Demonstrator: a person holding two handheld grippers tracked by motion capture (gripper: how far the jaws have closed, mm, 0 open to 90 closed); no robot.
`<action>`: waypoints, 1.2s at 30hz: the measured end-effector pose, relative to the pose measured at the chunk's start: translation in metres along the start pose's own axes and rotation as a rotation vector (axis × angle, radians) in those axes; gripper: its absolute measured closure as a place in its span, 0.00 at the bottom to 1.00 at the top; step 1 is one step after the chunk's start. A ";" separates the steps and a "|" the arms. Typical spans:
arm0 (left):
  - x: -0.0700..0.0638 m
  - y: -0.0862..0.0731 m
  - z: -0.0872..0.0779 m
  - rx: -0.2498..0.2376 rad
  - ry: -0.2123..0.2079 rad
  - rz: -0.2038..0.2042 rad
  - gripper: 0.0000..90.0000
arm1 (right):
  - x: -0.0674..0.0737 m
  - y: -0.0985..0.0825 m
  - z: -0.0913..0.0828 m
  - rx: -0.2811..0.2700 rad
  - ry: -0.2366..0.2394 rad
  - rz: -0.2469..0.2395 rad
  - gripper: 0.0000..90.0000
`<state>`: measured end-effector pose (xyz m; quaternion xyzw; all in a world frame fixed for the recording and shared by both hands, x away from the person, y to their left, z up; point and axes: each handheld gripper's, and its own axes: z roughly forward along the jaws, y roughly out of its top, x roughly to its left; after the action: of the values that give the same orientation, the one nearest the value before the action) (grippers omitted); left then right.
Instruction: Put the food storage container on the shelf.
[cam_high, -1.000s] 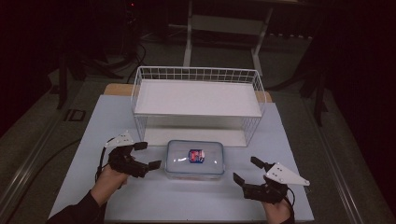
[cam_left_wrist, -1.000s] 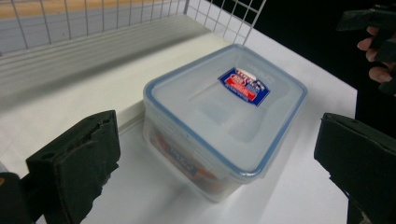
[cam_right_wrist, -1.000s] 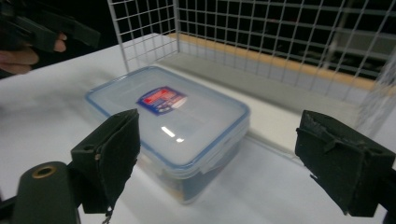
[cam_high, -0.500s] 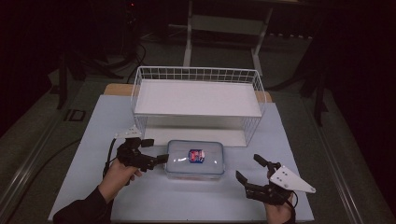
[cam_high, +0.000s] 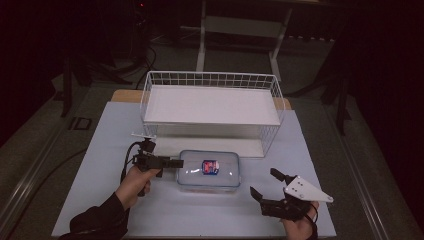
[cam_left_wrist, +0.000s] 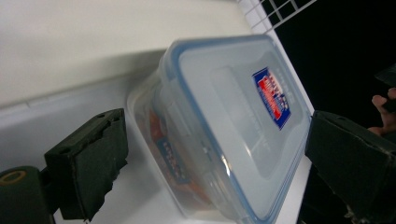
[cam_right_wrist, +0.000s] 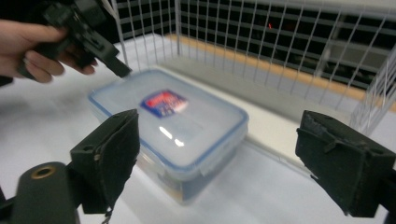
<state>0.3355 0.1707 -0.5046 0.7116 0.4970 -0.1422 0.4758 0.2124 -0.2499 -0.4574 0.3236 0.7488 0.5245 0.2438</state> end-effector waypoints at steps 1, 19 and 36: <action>0.002 0.000 0.002 0.017 -0.010 -0.020 0.07 | 0.000 0.000 0.000 0.000 0.000 0.000 0.11; 0.026 -0.008 0.016 0.083 -0.161 -0.205 0.52 | 0.002 -0.003 0.010 0.069 0.038 0.063 0.11; 0.011 -0.017 0.000 0.062 -0.167 -0.042 0.63 | -0.018 -0.006 0.037 0.169 0.163 0.249 0.18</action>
<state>0.3268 0.1776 -0.5213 0.7013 0.4657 -0.2262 0.4901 0.2490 -0.2417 -0.4752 0.3895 0.7618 0.5101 0.0874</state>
